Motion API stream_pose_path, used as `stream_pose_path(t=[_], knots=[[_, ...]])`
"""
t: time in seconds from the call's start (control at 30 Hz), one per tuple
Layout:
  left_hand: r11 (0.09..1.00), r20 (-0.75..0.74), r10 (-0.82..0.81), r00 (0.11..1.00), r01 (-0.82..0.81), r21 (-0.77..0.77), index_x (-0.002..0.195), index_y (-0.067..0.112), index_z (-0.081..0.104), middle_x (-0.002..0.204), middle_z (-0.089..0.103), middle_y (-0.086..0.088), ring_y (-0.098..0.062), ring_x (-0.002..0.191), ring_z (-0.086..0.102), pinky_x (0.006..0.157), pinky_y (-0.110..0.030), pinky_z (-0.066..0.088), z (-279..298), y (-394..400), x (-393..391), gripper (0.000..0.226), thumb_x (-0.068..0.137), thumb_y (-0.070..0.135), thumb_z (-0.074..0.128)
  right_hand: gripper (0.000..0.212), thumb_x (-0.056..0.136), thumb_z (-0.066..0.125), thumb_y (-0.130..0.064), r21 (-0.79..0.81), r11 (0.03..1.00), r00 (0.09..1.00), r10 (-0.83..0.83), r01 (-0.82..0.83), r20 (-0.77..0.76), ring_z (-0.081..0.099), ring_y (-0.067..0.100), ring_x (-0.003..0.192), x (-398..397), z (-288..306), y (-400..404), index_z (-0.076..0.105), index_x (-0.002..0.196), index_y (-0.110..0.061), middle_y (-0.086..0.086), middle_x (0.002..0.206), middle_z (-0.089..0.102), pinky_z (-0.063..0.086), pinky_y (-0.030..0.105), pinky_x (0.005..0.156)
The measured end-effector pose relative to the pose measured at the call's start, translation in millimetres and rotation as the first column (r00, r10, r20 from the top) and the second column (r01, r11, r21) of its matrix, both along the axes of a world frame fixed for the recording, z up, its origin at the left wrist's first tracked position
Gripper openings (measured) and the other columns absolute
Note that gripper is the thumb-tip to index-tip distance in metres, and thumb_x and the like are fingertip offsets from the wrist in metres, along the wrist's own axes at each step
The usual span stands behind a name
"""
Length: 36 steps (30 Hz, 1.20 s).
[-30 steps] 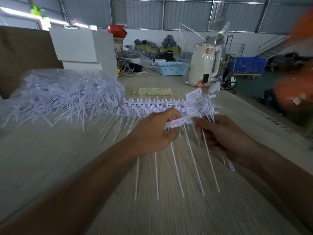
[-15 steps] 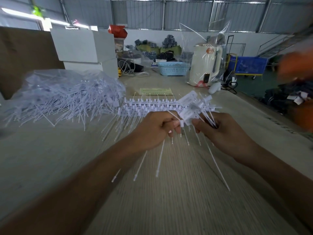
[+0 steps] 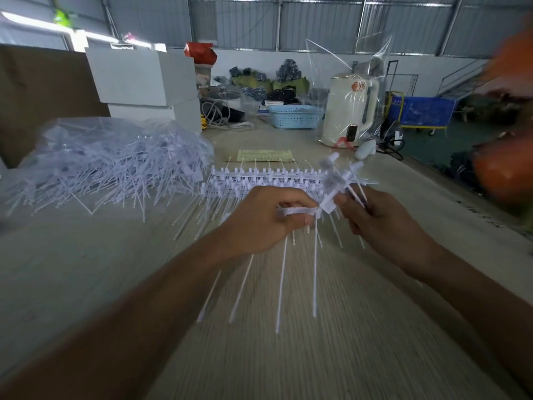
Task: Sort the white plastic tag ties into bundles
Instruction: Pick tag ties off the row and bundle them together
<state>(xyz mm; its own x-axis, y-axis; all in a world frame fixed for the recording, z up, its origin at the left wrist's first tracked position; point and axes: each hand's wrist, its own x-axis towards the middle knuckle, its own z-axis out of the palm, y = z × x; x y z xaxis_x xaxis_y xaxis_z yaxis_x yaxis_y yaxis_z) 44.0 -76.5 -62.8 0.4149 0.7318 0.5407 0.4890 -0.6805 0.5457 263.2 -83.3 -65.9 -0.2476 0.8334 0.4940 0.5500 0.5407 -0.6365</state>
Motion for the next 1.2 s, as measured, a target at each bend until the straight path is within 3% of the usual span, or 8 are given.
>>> stream_pose_path(t=[0.4,0.6,0.77,0.87,1.0,1.07,1.13,1.2], knots=[[1.0,0.023,0.008,1.0,-0.007,-0.019,0.104,0.022,0.077,0.089,0.076,0.012,0.002,0.077,0.068,0.071,-0.012,0.048,2.5,-1.5,1.7,0.019,0.085,0.023,0.079,0.036,0.1,0.052,-0.035,0.096,0.988,0.993,-0.12,0.122,-0.021,0.051,0.0,0.054,-0.1,-0.6,3.7,0.053,0.065,-0.027,-0.014,0.054,0.054,0.035,0.012,0.053],[1.0,0.01,-0.018,1.0,0.018,-0.021,0.105,0.019,0.077,0.092,0.076,0.008,-0.005,0.08,0.07,0.077,-0.031,0.056,0.7,-4.0,5.2,0.019,0.086,0.021,0.078,0.036,0.1,0.056,-0.032,0.144,0.975,0.984,-0.174,0.168,0.032,0.051,-0.001,0.056,1.4,-0.7,7.4,0.057,0.064,-0.027,-0.017,0.058,0.056,0.033,0.012,0.053],[0.996,-0.108,-0.083,0.991,0.082,-0.021,0.108,0.014,0.076,0.097,0.074,0.01,-0.001,0.08,0.068,0.073,-0.018,0.053,-7.4,-2.7,3.8,0.022,0.087,0.016,0.077,0.036,0.099,0.056,-0.034,-0.011,0.947,0.906,-0.312,0.322,-0.286,0.041,0.001,0.042,21.2,10.7,17.2,0.059,0.065,-0.022,-0.012,0.049,0.051,0.032,0.024,0.049],[0.998,-0.07,-0.059,0.996,0.06,0.006,0.109,0.014,0.076,0.095,0.07,0.014,0.003,0.082,0.066,0.07,-0.007,0.047,-9.9,-2.5,6.4,0.021,0.089,0.016,0.075,0.035,0.1,0.057,-0.031,-0.156,0.965,0.884,-0.257,0.212,-0.39,0.035,0.004,0.042,31.9,8.9,16.7,0.064,0.066,-0.022,-0.012,0.047,0.045,0.029,0.026,0.051],[1.0,0.005,0.014,1.0,-0.014,0.015,0.115,0.019,0.074,0.103,0.075,0.01,0.001,0.089,0.067,0.077,-0.011,0.048,-7.2,-3.0,8.4,0.023,0.092,0.017,0.07,0.029,0.096,0.063,-0.027,-0.021,0.974,0.968,-0.221,0.225,0.123,0.044,0.006,0.044,18.8,9.8,9.7,0.066,0.072,-0.011,-0.007,0.05,0.052,0.031,0.028,0.052],[1.0,-0.007,0.023,1.0,-0.022,0.006,0.12,0.019,0.072,0.108,0.074,0.007,-0.001,0.093,0.066,0.08,-0.011,0.048,-7.0,-4.6,8.4,0.027,0.093,0.013,0.067,0.033,0.096,0.063,-0.03,0.053,0.974,0.954,-0.225,0.219,0.198,0.046,0.008,0.047,12.0,12.4,4.4,0.067,0.068,-0.014,0.0,0.052,0.054,0.03,0.026,0.051],[1.0,-0.008,0.02,1.0,-0.02,-0.008,0.122,0.018,0.071,0.11,0.074,0.007,-0.003,0.093,0.067,0.08,-0.013,0.049,-7.1,-6.1,8.7,0.029,0.094,0.011,0.065,0.038,0.098,0.061,-0.031,-0.012,0.987,0.986,-0.161,0.161,-0.036,0.041,0.007,0.039,7.3,13.6,-1.7,0.07,0.061,-0.029,-0.005,0.045,0.048,0.028,0.017,0.044],[1.0,-0.011,0.019,1.0,-0.019,-0.017,0.122,0.019,0.07,0.112,0.073,0.008,-0.001,0.095,0.067,0.081,-0.01,0.047,-6.8,-6.8,9.1,0.029,0.094,0.012,0.065,0.034,0.102,0.055,-0.026,-0.13,0.991,0.905,-0.066,0.012,-0.42,0.027,0.007,0.038,4.5,15.1,-3.3,0.072,0.072,-0.025,-0.004,0.047,0.033,0.027,0.02,0.042]])
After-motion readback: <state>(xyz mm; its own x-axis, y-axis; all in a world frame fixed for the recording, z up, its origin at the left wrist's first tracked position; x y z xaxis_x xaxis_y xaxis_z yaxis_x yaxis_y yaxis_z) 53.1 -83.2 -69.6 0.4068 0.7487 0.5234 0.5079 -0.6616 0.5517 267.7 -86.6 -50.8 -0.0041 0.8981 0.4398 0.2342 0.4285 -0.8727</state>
